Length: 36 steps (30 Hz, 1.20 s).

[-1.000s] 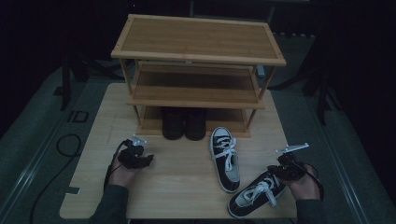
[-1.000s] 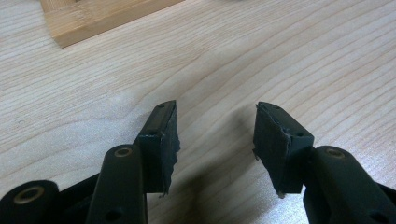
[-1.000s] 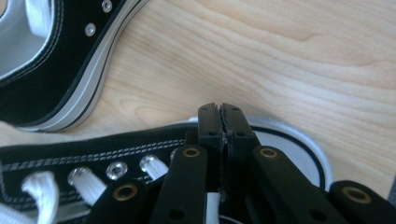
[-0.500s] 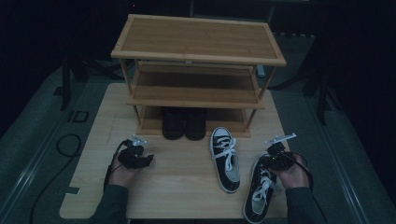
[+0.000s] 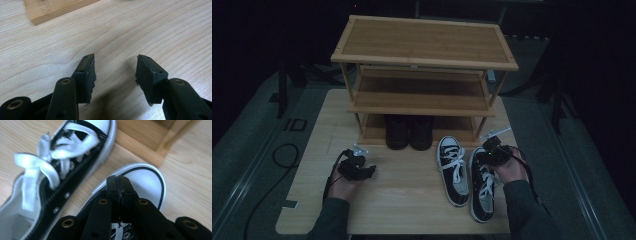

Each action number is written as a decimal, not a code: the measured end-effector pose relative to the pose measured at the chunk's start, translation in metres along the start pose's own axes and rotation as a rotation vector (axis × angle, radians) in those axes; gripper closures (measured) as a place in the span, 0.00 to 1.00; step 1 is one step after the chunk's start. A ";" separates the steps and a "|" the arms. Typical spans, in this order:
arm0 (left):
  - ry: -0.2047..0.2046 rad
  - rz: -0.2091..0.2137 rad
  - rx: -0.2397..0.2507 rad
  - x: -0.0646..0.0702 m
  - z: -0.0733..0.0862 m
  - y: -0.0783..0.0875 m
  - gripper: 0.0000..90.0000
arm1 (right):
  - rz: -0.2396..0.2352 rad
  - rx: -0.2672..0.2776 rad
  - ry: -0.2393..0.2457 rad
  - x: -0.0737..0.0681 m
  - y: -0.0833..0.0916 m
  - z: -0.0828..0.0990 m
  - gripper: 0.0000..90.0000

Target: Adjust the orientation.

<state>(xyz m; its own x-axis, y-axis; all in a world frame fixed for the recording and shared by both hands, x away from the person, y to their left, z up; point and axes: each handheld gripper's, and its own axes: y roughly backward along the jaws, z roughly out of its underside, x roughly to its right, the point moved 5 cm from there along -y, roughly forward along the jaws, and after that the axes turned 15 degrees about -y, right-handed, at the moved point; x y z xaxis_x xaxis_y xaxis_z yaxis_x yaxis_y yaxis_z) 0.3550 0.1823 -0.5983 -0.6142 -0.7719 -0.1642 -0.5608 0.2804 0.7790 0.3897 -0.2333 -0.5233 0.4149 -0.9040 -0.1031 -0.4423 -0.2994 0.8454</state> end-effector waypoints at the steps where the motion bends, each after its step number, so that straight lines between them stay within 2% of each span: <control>1: 0.000 0.000 0.000 0.000 0.000 0.000 0.56 | 0.000 0.000 0.000 0.000 0.000 0.000 0.98; 5: -0.001 0.001 0.001 0.000 0.000 0.000 0.56 | 0.005 -0.014 0.021 -0.005 -0.009 0.003 0.96; 6: 0.000 0.000 0.001 0.000 0.000 0.000 0.56 | -0.006 0.006 0.002 -0.004 -0.008 0.005 0.88; 7: 0.000 0.000 0.001 0.000 0.000 0.000 0.56 | -0.006 0.006 0.002 -0.004 -0.008 0.005 0.88; 8: 0.000 -0.001 0.001 0.000 0.000 0.000 0.56 | -0.014 0.022 -0.004 -0.003 -0.004 0.006 0.77; 9: 0.000 -0.001 0.001 0.000 0.000 0.000 0.56 | -0.014 0.022 -0.004 -0.003 -0.004 0.006 0.77; 10: 0.001 -0.001 0.001 0.000 0.000 0.000 0.56 | -0.021 0.036 -0.014 -0.002 0.004 0.009 0.72; 12: 0.001 -0.001 0.001 0.000 0.000 0.000 0.56 | -0.028 0.047 -0.023 -0.002 0.010 0.011 0.68; 16: 0.001 -0.001 0.000 0.000 0.000 0.000 0.56 | -0.044 0.055 -0.039 0.000 0.020 0.019 0.66; 20: 0.003 -0.002 0.002 0.000 0.000 0.000 0.55 | -0.042 0.052 -0.041 0.001 0.023 0.024 0.64; 21: 0.003 -0.003 0.002 0.000 0.000 -0.001 0.55 | -0.049 0.046 -0.047 0.002 0.024 0.031 0.63; 29: 0.002 -0.004 0.003 0.000 0.000 -0.001 0.54 | -0.072 0.042 -0.074 0.001 0.028 0.040 0.62; 36: 0.002 -0.003 0.005 0.000 0.000 -0.001 0.54 | -0.100 0.038 -0.091 -0.001 0.036 0.049 0.52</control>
<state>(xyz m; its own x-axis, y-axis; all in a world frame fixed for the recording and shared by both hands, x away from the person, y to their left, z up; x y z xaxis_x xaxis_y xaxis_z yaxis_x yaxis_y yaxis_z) 0.3554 0.1819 -0.5988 -0.6114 -0.7738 -0.1658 -0.5654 0.2806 0.7756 0.3344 -0.2586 -0.5187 0.3853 -0.8924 -0.2349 -0.4328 -0.3996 0.8081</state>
